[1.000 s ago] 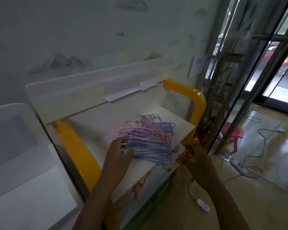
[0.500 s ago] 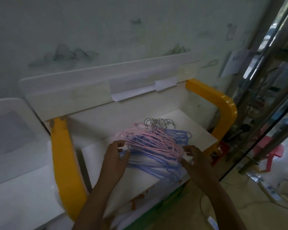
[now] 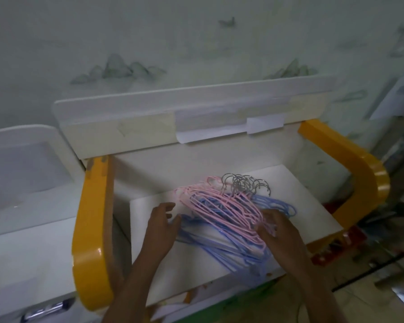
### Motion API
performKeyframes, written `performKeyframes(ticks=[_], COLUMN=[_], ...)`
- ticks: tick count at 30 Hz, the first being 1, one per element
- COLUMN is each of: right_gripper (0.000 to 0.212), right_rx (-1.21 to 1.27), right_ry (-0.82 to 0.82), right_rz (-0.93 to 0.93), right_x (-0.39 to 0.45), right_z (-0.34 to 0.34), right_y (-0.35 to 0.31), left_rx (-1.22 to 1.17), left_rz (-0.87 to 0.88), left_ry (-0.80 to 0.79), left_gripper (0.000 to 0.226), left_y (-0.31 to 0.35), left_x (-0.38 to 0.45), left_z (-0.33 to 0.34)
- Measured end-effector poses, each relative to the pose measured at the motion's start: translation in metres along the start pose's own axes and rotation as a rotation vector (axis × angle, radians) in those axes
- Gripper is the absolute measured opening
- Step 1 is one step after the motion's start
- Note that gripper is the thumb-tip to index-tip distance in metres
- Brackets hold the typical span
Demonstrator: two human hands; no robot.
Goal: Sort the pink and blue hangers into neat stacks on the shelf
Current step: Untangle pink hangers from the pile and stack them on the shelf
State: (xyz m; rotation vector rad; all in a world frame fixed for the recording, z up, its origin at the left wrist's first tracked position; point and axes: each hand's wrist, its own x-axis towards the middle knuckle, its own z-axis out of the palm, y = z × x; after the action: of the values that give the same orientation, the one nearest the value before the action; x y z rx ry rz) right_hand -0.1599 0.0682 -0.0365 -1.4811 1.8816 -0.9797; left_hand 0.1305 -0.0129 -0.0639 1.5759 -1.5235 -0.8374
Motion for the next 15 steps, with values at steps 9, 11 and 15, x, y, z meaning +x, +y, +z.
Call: performKeyframes(ticks=[9,11,15], right_gripper=[0.041,0.045,0.046], right_rx=[-0.049,-0.066,-0.08], right_ry=[0.038,0.046,0.082], right_rz=[0.046,0.063,0.074], right_x=[0.033,0.038,0.044], right_z=[0.0,0.0,0.001], right_y=[0.013,0.016,0.018], left_rx=[0.021,-0.026,0.057], left_rz=[0.085,0.077,0.011], left_ry=[0.014,0.015,0.063], left_gripper=[0.013,0.018,0.014], left_y=[-0.001,0.003,-0.02], left_x=[0.049,0.055,0.077], left_z=[0.021,0.023,0.031])
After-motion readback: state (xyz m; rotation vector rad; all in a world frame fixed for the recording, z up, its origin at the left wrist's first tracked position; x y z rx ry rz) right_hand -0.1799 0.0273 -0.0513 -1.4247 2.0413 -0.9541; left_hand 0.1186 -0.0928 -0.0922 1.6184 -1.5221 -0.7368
